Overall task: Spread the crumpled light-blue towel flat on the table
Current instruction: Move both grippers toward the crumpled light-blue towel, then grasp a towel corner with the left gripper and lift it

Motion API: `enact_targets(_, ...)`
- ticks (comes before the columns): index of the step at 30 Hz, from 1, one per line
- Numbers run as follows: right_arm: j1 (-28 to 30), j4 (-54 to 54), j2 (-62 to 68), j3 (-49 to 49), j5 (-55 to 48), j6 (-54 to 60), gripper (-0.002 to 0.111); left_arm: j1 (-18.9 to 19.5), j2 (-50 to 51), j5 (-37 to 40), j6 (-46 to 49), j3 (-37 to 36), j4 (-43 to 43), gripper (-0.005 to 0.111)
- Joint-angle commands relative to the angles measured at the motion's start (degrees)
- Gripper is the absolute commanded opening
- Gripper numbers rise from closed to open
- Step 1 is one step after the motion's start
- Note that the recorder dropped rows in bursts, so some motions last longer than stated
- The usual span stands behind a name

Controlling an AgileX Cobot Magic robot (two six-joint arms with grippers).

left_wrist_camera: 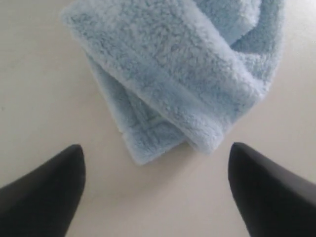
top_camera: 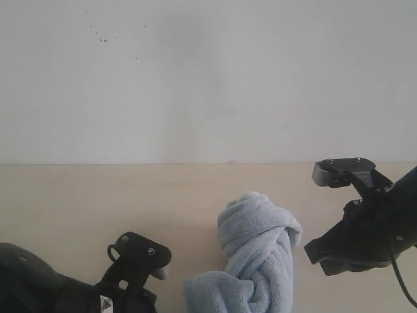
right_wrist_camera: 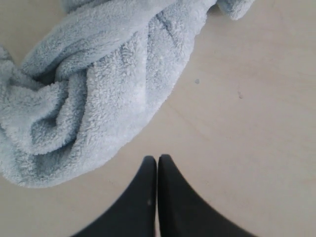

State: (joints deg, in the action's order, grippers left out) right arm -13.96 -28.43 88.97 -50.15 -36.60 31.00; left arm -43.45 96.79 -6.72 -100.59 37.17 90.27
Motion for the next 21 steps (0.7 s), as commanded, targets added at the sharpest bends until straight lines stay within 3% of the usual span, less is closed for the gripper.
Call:
enact_targets(1,0.1,0.3,-0.4,-0.4,0.4,-0.5,0.000,-0.4,3.7,-2.4,-1.7,3.5,-1.4,0.072)
enact_targets(8,0.1,0.3,-0.4,-0.4,1.1,-0.5,0.000,-0.4,9.7,-7.1,-1.1,8.8,-5.7,0.049)
enact_targets(14,0.1,0.3,-0.4,-0.4,2.0,-0.5,0.000,-0.4,10.8,-8.2,2.4,11.1,-5.7,0.006)
enact_targets(21,0.1,0.3,-0.4,-0.4,2.0,-0.5,0.000,-0.2,6.1,-4.6,2.8,12.2,-5.8,0.004)
